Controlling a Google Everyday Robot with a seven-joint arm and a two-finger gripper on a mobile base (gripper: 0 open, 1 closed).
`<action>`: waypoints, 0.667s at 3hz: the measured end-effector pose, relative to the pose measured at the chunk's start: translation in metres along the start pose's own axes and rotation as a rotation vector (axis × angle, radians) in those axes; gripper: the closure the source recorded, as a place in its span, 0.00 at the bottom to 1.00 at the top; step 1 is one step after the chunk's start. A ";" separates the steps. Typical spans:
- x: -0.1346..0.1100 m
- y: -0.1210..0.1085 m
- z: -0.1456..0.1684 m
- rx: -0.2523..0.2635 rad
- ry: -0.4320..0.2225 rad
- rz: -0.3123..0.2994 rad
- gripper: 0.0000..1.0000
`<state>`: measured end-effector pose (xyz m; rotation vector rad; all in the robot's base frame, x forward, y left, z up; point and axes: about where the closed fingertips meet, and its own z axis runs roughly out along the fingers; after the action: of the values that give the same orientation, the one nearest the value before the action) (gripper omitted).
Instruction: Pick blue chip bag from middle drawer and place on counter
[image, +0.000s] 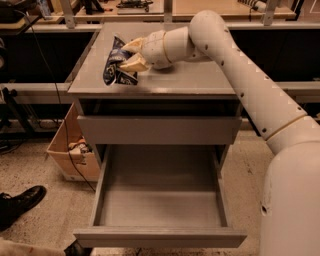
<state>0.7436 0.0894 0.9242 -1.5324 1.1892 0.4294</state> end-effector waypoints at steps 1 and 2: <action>0.015 -0.008 0.026 0.018 0.009 0.018 0.77; 0.022 -0.012 0.040 0.023 0.012 0.026 0.46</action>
Offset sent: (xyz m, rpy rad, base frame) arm 0.0427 0.0241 -0.0275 0.0079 0.0136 -0.0522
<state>0.7759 0.1140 0.9002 -1.5032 1.2204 0.4235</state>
